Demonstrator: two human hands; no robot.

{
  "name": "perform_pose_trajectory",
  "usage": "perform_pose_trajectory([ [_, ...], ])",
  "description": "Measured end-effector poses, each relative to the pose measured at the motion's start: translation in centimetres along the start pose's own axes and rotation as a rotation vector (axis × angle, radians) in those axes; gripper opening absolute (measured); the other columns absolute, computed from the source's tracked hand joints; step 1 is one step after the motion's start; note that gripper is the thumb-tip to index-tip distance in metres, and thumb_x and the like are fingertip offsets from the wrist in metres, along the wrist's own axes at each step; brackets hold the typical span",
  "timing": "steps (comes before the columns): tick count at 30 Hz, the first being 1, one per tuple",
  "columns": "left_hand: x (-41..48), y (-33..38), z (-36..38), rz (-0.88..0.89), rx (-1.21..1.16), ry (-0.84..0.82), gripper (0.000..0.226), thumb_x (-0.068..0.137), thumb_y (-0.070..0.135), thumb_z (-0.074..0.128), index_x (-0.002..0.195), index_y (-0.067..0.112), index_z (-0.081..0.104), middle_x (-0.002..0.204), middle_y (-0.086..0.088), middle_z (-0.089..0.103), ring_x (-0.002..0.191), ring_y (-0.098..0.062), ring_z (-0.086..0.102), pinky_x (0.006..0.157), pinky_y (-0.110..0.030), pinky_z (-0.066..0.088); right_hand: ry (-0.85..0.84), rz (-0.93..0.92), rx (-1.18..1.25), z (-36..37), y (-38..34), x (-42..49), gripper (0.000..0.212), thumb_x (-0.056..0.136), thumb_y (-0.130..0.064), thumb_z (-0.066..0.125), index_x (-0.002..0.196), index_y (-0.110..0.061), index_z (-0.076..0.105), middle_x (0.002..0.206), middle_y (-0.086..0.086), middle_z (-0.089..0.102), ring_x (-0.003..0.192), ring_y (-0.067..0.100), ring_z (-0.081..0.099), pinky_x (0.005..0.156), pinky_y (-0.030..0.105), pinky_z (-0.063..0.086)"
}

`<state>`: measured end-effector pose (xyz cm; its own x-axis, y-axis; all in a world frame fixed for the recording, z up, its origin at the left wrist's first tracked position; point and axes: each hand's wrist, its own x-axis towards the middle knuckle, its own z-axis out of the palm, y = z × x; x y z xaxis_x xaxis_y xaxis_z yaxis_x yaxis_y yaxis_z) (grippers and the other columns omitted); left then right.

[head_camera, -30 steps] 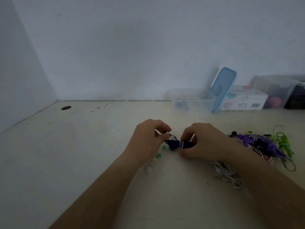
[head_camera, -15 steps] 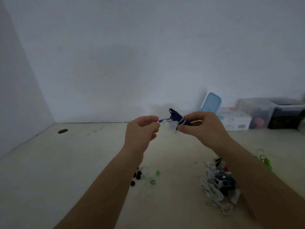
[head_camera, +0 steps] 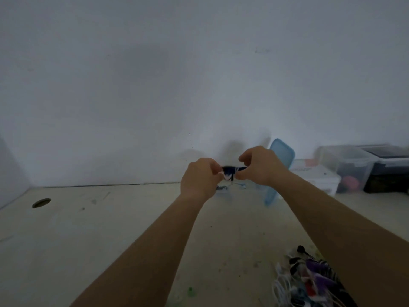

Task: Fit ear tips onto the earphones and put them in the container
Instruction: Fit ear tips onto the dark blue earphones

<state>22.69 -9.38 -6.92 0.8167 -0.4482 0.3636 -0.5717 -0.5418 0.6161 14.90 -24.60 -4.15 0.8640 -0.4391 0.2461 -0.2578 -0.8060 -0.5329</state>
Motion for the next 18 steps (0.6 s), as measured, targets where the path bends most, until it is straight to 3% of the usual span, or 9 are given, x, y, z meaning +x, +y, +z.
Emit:
perform_pose_trajectory([
  [2, -0.1, -0.2, 0.2, 0.013, -0.001, 0.007, 0.014, 0.096, 0.027, 0.061, 0.097, 0.019, 0.072, 0.092, 0.004, 0.069, 0.083, -0.014, 0.065, 0.075, -0.025, 0.048, 0.027, -0.009, -0.031, 0.4, 0.0, -0.2, 0.05, 0.082, -0.031, 0.077, 0.126, -0.015, 0.062, 0.119, 0.002, 0.063, 0.09, 0.013, 0.058, 0.08, 0.023, 0.044],
  [5, -1.6, -0.3, -0.4, 0.038, -0.03, 0.044, 0.025, 0.099, 0.026, 0.053, 0.086, 0.017, 0.072, 0.081, 0.006, 0.068, 0.076, -0.013, 0.064, 0.07, -0.022, 0.043, 0.117, -0.046, -0.032, 0.3, 0.0, -1.4, 0.031, 0.092, -0.022, 0.063, 0.12, -0.011, 0.067, 0.119, 0.005, 0.066, 0.103, 0.018, 0.061, 0.088, 0.024, 0.045],
  [9, -4.6, -0.1, -1.4, 0.065, -0.028, 0.004, 0.021, 0.096, 0.025, 0.057, 0.102, 0.019, 0.076, 0.097, 0.007, 0.072, 0.083, -0.006, 0.063, 0.075, -0.014, 0.043, 0.132, -0.057, 0.055, -1.4, 0.4, -4.5, 0.021, 0.093, -0.014, 0.058, 0.108, -0.013, 0.072, 0.104, 0.001, 0.071, 0.092, 0.012, 0.061, 0.082, 0.02, 0.044],
  [12, -7.7, 1.0, -1.9, 0.083, -0.034, -0.036, 0.019, 0.095, 0.027, 0.059, 0.1, 0.021, 0.076, 0.096, 0.006, 0.073, 0.082, -0.006, 0.063, 0.071, -0.011, 0.043, 0.09, -0.087, 0.061, -3.4, 0.8, -7.7, 0.015, 0.093, -0.017, 0.061, 0.101, -0.018, 0.073, 0.092, -0.006, 0.068, 0.084, 0.008, 0.061, 0.074, 0.017, 0.042],
  [15, -11.0, 2.3, -1.5, 0.094, -0.037, -0.121, 0.017, 0.093, 0.026, 0.061, 0.095, 0.023, 0.078, 0.095, 0.006, 0.073, 0.085, -0.009, 0.064, 0.08, -0.02, 0.047, 0.021, -0.09, 0.066, -4.8, 1.9, -10.9, 0.009, 0.092, -0.02, 0.063, 0.094, -0.023, 0.072, 0.081, -0.012, 0.067, 0.075, 0.004, 0.062, 0.065, 0.015, 0.043],
  [18, -14.3, 3.6, -0.8, 0.125, -0.058, -0.187, 0.014, 0.091, 0.025, 0.064, 0.095, 0.024, 0.078, 0.096, 0.01, 0.073, 0.079, -0.001, 0.062, 0.077, -0.012, 0.045, -0.078, -0.057, 0.039, -5.8, 3.1, -13.9, 0.008, 0.09, -0.02, 0.065, 0.091, -0.023, 0.073, 0.082, -0.008, 0.071, 0.073, 0.007, 0.066, 0.068, 0.024, 0.051],
])
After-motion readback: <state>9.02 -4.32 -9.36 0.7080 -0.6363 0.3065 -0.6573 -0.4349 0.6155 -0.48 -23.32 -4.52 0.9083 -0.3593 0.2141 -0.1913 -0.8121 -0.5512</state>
